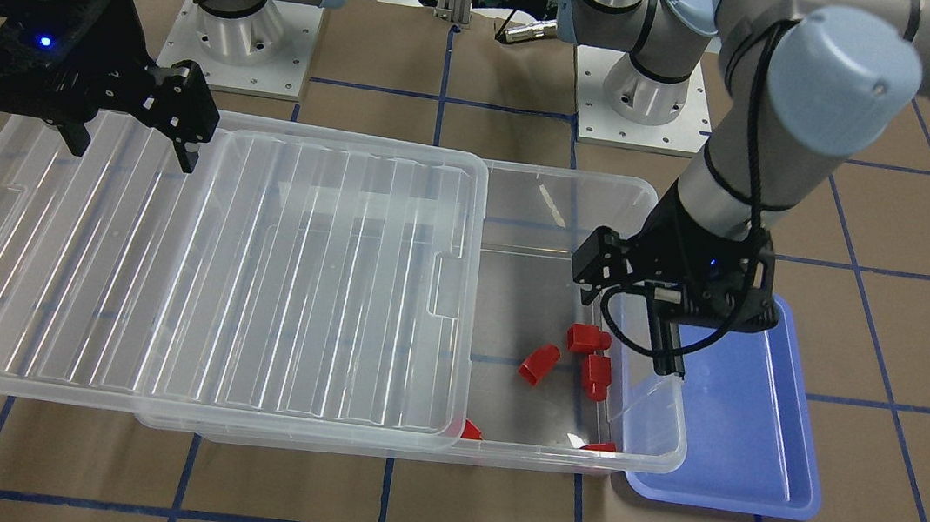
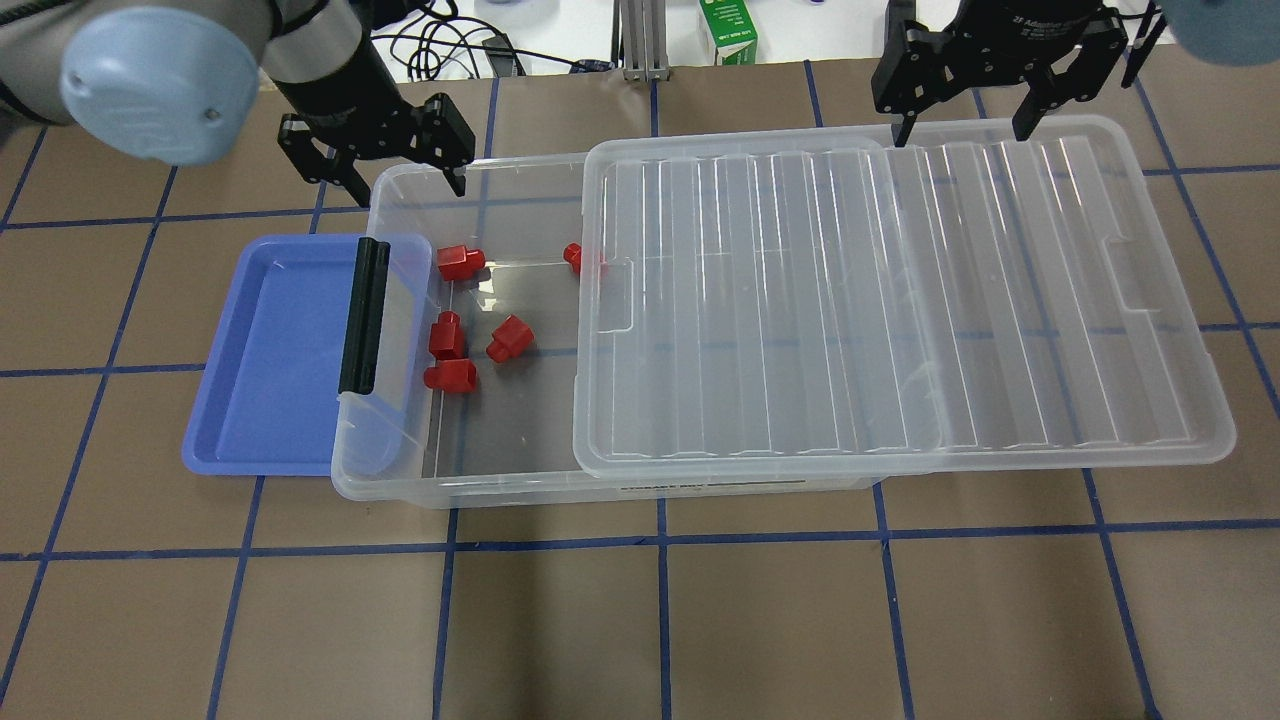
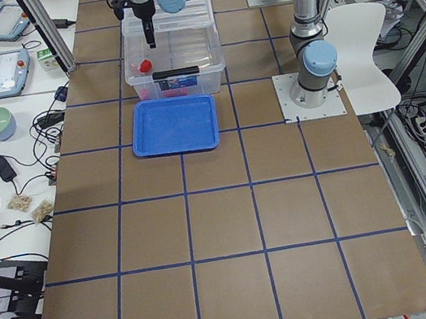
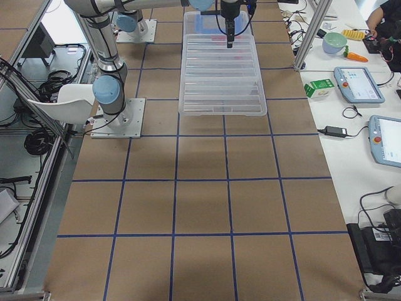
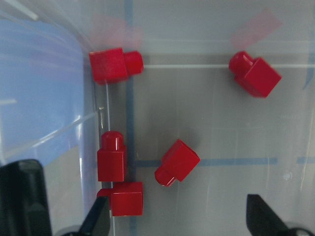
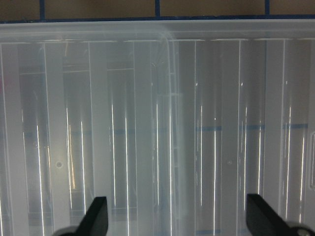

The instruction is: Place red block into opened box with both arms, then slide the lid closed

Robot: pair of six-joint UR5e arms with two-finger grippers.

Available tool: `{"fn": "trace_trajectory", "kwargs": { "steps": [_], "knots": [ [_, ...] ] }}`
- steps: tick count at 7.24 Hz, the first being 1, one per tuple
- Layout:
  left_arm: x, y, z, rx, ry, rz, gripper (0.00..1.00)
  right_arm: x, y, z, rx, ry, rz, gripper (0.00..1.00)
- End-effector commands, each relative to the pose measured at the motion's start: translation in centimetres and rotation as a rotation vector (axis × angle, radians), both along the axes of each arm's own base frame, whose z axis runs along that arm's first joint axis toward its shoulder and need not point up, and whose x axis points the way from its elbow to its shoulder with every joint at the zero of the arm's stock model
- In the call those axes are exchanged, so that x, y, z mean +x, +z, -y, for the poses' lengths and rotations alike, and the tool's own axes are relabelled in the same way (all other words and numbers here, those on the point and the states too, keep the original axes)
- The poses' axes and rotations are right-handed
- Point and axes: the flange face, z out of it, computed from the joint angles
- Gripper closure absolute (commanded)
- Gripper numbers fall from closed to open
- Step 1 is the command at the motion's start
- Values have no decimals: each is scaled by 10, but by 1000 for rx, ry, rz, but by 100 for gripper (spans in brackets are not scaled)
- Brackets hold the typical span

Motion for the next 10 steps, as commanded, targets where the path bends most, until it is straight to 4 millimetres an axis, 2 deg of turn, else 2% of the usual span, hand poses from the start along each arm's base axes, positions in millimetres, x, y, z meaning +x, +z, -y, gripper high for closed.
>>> {"fn": "trace_trajectory", "kwargs": {
  "steps": [1,2,3,4,5,9,10],
  "knots": [
    [40,61,-27,22,-45,3,0,0,0,0,0,-2,0,0],
    [56,77,-39,2,-9,6,0,0,0,0,0,-2,0,0],
    [51,78,-50,1,-10,9,0,0,0,0,0,-2,0,0],
    [50,63,-58,23,-11,6,0,0,-1,0,1,-2,0,0],
    [50,59,-65,17,8,3,0,0,-1,0,2,0,0,0],
    [56,64,-62,-12,49,66,0,-2,-1,2,2,9,-2,0],
    [55,63,-60,-12,85,52,0,-21,-5,8,8,62,-22,0]
  ]
}}
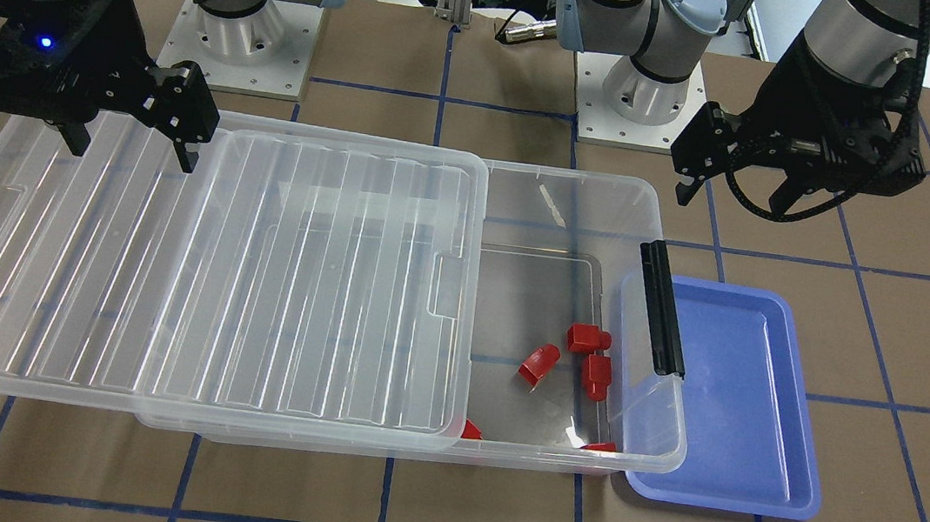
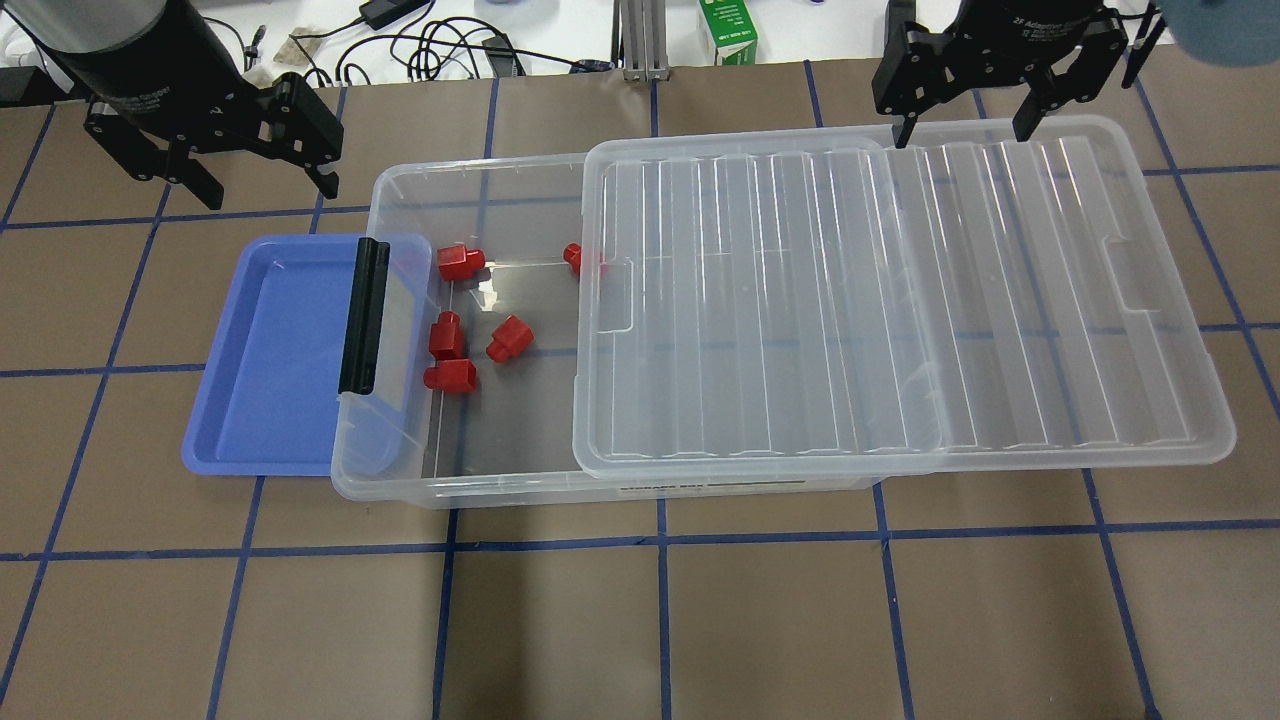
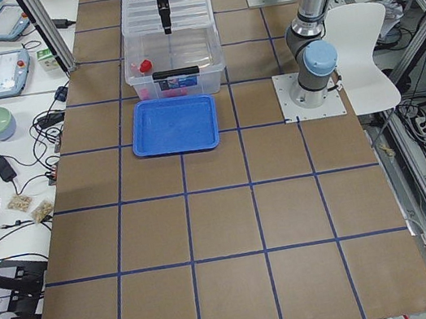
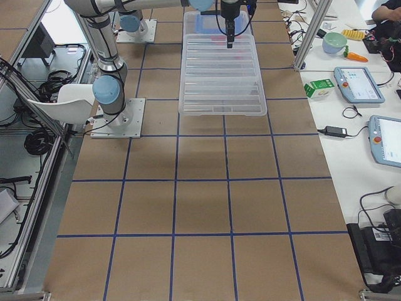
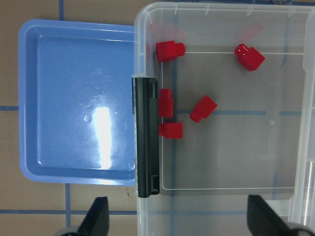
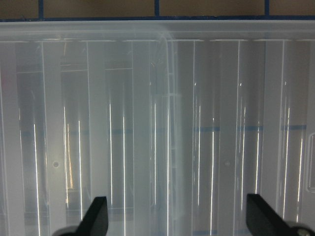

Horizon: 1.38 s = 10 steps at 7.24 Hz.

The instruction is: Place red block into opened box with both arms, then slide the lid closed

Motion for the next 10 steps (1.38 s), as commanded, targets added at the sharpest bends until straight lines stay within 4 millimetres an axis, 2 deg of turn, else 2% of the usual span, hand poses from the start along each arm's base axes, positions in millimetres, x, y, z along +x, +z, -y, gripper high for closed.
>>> {"fn": "trace_trajectory", "kwargs": {
  "steps": [1,2,3,4,5,6,7,8,9,10],
  "knots": [
    [0,-1,3,1,41,-7,0,-80,-5,15,14,44,-10,0],
    [0,-1,3,1,41,-6,0,-153,-3,17,15,7,-9,0],
    [0,3,1,-8,39,-5,0,-206,-10,11,33,66,-11,0],
    [0,5,-1,-13,39,-5,0,-246,-15,5,42,118,-11,0],
    [0,5,-1,-11,39,-5,0,-287,-42,6,73,135,4,2],
    [0,5,-1,-13,41,-5,0,-321,-79,5,86,93,14,2],
    [0,5,-1,-13,41,-5,0,-333,-115,0,84,108,12,1],
    [0,5,-1,-13,41,-5,0,-331,-147,-5,76,122,5,0],
    [0,4,-1,-10,41,-5,0,-327,-163,-12,89,124,15,0],
    [0,4,-1,-11,41,-5,0,-324,-167,-12,96,123,24,0]
  ]
}}
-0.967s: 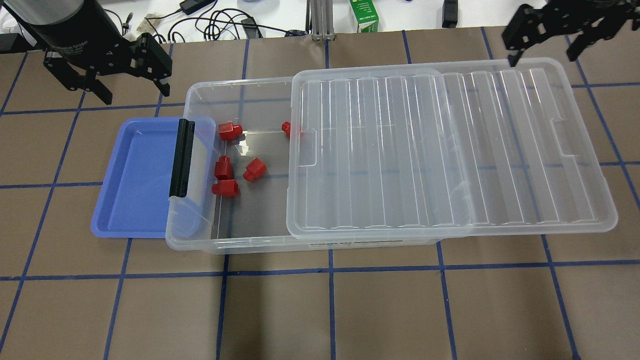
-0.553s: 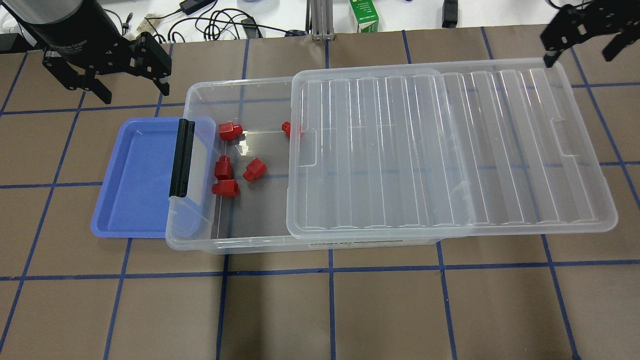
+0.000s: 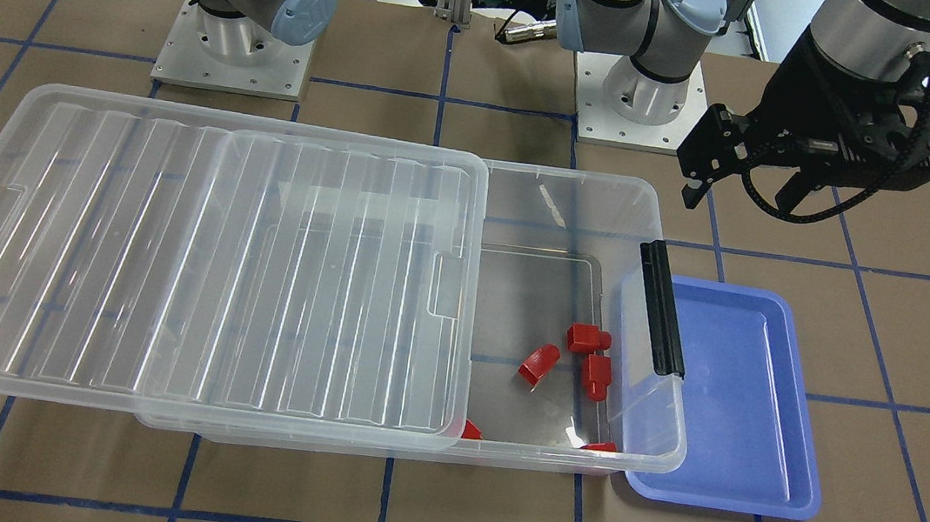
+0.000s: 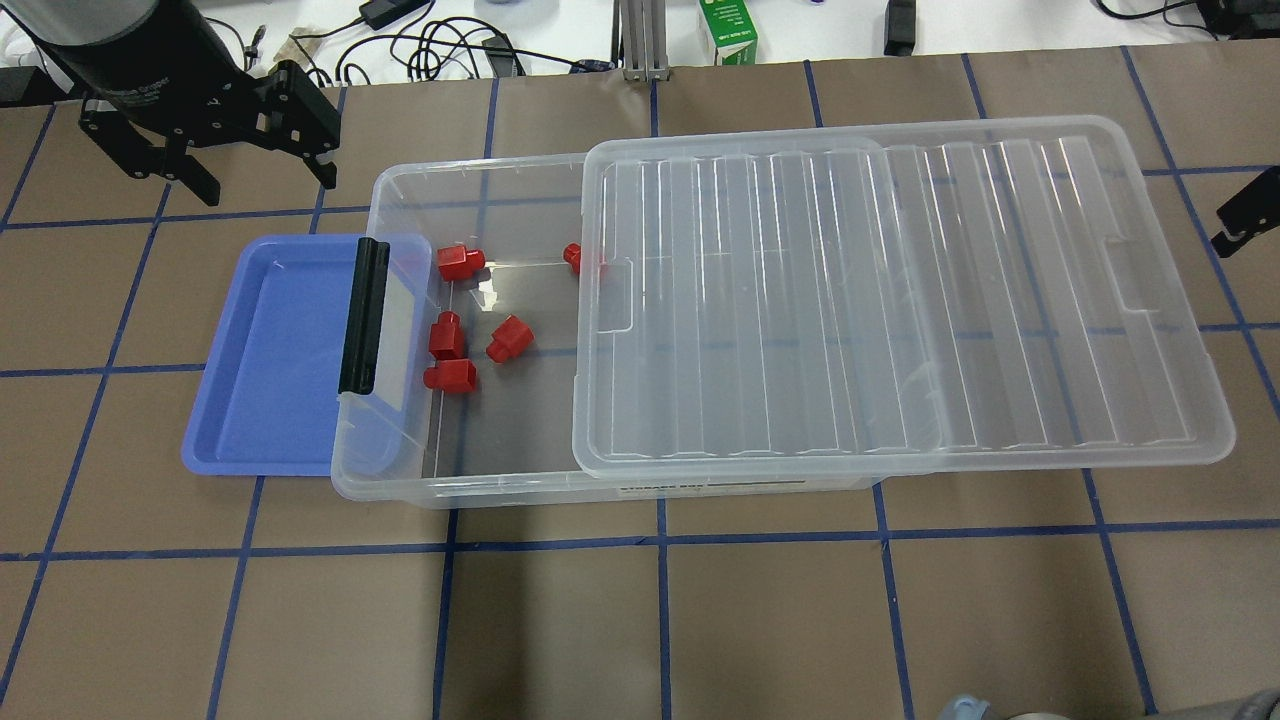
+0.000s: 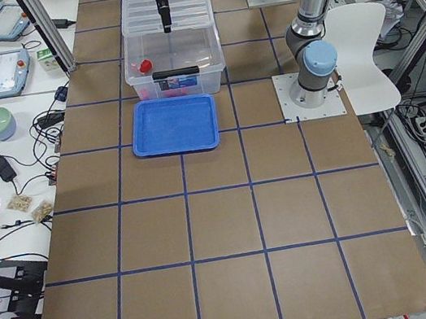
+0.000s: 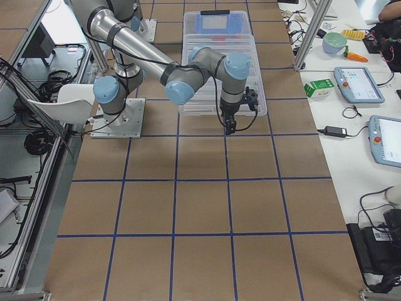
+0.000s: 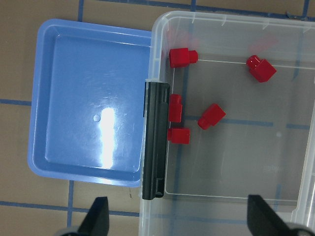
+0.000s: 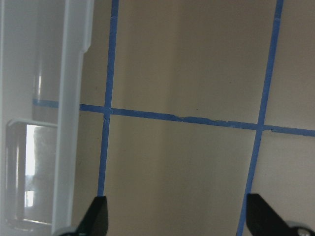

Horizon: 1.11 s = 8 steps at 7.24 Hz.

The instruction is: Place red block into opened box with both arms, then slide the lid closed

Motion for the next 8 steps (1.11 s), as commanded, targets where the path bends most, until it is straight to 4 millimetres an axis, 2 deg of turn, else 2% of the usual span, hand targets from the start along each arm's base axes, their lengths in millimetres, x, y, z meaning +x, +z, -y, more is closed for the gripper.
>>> {"fn": "trace_trajectory", "kwargs": {
  "steps": [1,3,4,6,8],
  "knots": [
    [0,0,0,0,0,0,0,9,-14,-3,-5,1,36,0],
    [0,-1,1,2,0,0,0,16,-25,-6,7,-10,57,0],
    [0,-1,1,2,0,1,0,26,-27,-4,10,-3,59,0],
    [-1,-1,1,2,-1,1,0,75,-23,7,9,45,53,0],
    [0,-2,1,3,0,1,0,111,-23,14,11,56,54,0]
  ]
}}
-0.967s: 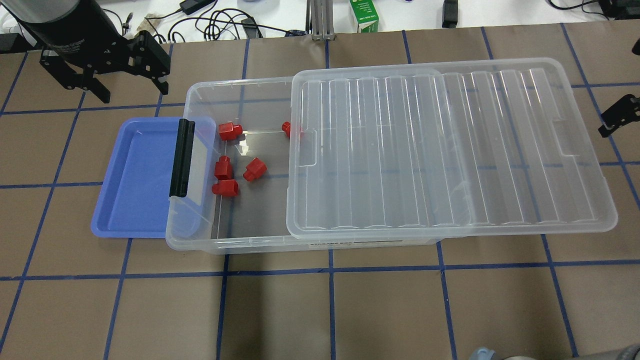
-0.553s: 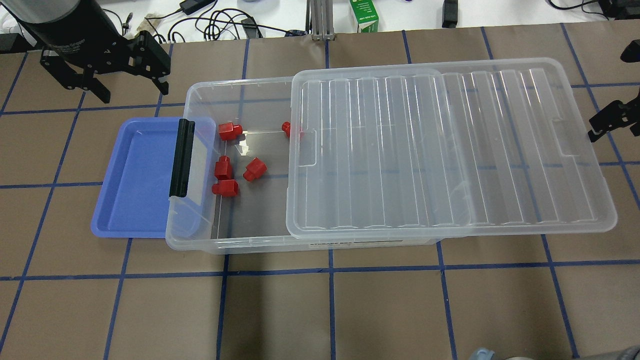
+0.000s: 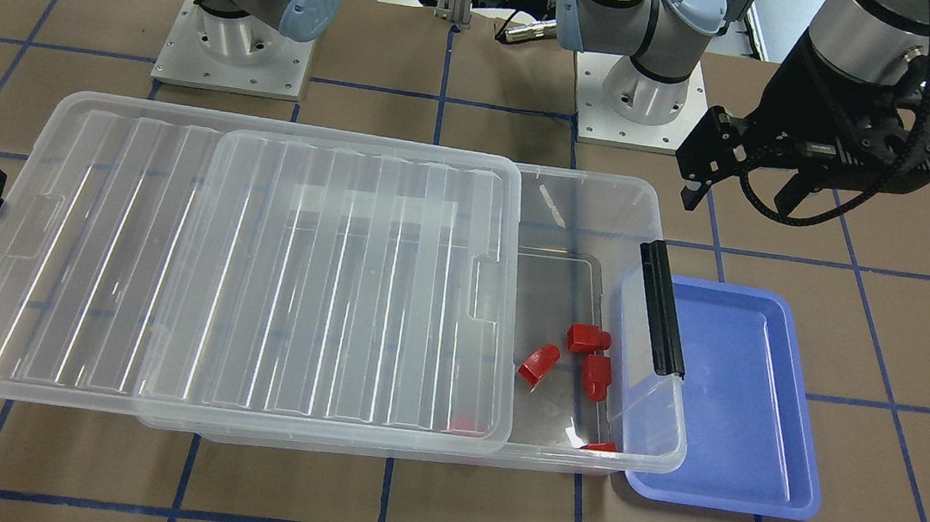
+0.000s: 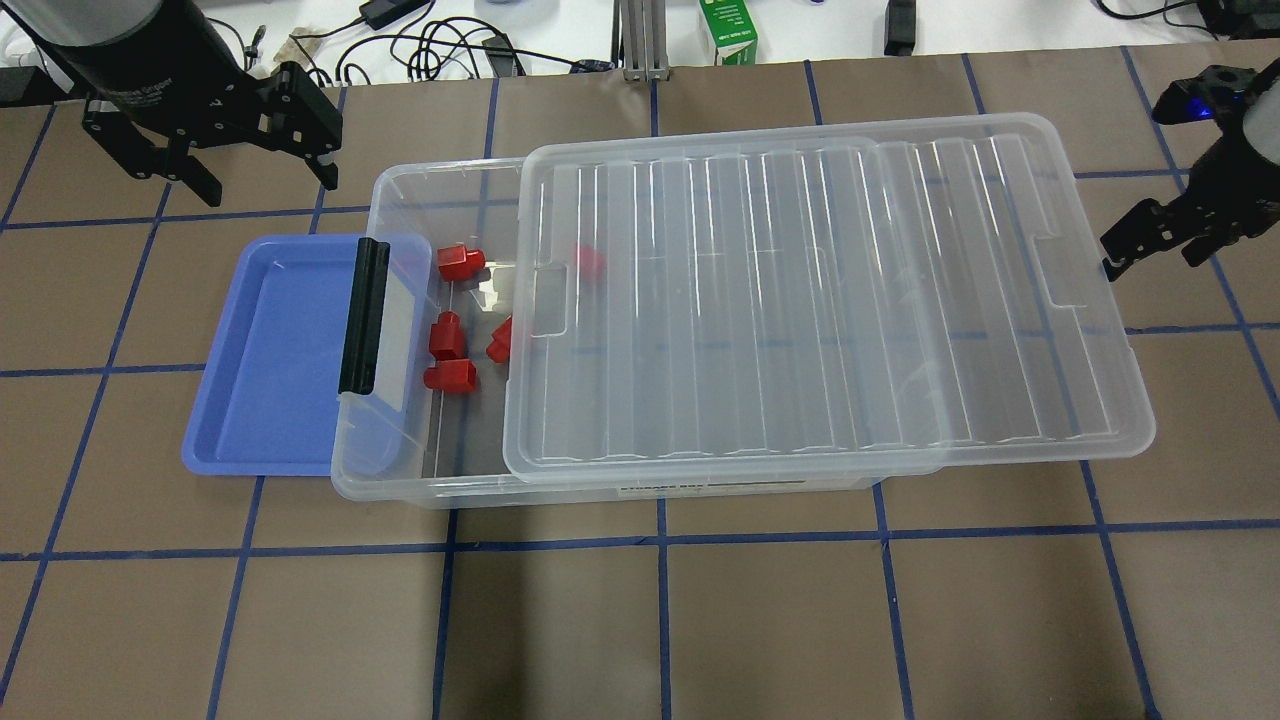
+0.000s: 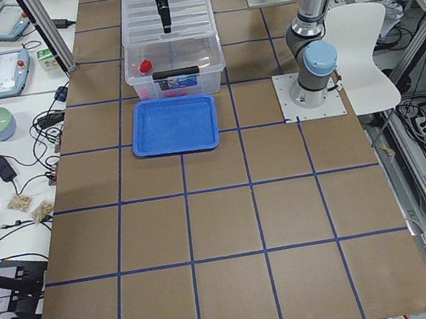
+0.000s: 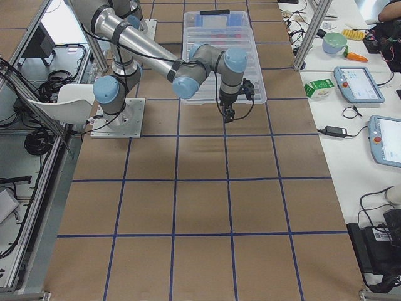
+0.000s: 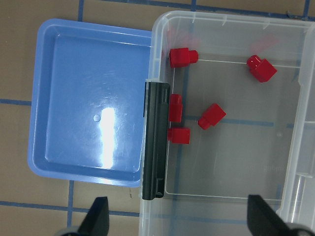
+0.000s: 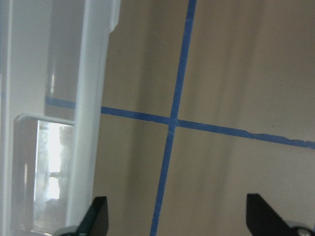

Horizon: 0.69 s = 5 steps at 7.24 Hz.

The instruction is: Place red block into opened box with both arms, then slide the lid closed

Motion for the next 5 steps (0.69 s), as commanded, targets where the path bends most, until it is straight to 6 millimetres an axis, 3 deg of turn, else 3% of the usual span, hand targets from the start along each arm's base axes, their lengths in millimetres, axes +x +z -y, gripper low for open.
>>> {"fn": "trace_trajectory", "kwargs": {
  "steps": [1,4,5],
  "knots": [
    [1,0,0,-1,1,0,0,52,1,7,0,16,4,0],
    [1,0,0,-1,1,0,0,125,-1,11,6,-22,1,0],
    [1,0,0,-1,1,0,0,134,-2,14,-11,-25,-3,0]
  ]
}}
